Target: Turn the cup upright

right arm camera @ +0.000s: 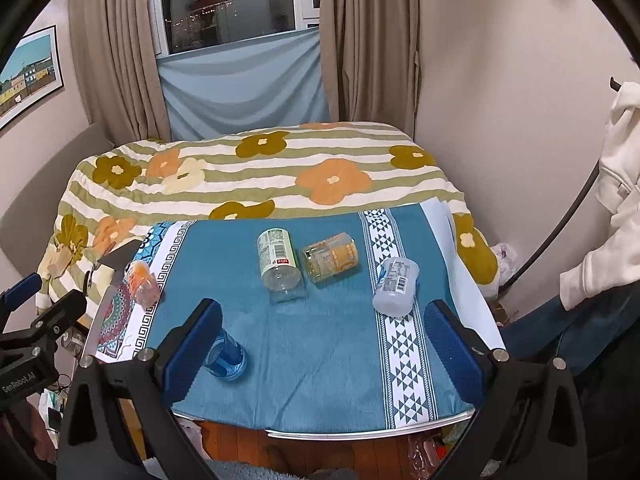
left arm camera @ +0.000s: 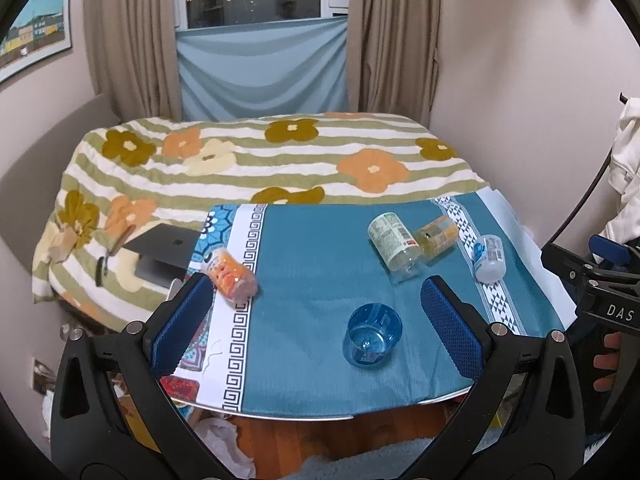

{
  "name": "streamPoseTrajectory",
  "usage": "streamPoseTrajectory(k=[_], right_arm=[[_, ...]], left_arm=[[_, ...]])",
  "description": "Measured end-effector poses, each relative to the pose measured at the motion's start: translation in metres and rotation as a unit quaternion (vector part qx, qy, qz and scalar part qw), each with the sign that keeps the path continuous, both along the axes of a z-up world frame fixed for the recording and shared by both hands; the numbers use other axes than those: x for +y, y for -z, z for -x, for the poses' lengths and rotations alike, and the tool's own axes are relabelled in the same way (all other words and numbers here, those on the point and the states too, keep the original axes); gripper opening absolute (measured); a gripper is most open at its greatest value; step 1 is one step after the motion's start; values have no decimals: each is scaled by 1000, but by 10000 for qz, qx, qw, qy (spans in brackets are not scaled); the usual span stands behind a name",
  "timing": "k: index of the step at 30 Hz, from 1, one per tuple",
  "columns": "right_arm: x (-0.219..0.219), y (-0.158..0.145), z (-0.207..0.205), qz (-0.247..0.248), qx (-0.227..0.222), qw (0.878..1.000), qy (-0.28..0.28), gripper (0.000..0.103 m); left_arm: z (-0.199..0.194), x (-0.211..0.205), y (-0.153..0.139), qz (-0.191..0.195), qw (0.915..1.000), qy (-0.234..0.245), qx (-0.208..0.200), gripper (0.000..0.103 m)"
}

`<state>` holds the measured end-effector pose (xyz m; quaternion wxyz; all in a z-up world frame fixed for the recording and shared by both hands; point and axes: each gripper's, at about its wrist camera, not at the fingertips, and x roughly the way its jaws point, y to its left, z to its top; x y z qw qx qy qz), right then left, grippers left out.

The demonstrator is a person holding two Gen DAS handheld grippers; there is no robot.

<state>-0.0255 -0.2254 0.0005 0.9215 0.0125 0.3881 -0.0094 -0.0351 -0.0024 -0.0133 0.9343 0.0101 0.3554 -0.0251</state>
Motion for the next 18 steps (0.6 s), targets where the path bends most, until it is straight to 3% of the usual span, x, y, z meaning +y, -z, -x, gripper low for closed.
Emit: streamPoseTrajectory(k=[18], right_arm=[[-4,2,-10,-15,22,9999,157,101]], left_arm=[[-16,-4,1,3,9999,143,41,103]])
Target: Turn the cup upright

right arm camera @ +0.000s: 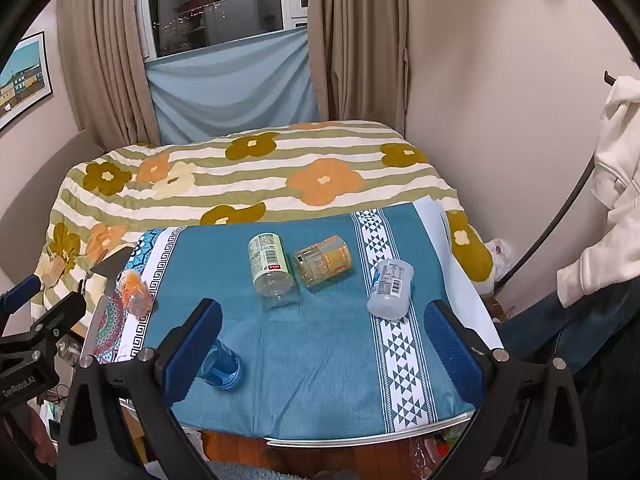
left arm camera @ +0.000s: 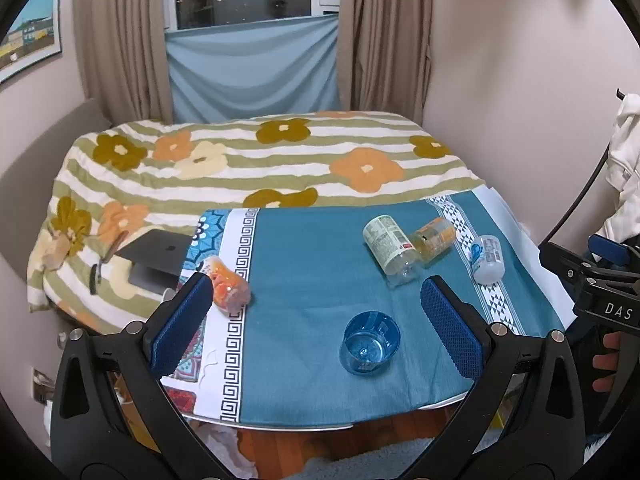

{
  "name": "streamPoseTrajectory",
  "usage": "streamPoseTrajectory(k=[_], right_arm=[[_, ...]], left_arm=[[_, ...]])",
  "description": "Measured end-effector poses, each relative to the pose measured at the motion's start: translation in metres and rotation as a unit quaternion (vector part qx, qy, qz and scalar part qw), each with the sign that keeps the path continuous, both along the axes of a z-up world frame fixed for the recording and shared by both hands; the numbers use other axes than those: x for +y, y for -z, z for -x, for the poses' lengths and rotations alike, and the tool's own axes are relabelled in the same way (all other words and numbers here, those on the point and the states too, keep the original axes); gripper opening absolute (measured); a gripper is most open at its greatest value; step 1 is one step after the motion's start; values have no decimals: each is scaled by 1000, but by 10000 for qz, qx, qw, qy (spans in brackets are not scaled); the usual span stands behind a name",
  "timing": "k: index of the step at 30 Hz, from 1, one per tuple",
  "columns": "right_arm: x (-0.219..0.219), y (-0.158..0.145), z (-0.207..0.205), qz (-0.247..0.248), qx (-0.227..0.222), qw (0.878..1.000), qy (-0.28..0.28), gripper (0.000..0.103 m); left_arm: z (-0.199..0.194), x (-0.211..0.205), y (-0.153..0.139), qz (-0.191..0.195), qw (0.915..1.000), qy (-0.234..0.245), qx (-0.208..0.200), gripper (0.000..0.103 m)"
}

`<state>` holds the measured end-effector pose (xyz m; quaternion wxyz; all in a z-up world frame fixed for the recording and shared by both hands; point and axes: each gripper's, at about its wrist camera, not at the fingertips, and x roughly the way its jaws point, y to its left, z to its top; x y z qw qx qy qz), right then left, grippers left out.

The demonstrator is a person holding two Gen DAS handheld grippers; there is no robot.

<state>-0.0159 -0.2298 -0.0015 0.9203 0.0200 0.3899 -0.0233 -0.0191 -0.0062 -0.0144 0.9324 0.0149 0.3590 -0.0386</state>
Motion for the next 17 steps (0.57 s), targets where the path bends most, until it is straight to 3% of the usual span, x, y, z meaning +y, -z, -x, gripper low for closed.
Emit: streamPoseTrajectory(k=[17], right_arm=[[1,0,0,3,-6,10000,-5,101]], left_arm=[[2,2,2,-59,9999,-85,-102,103]])
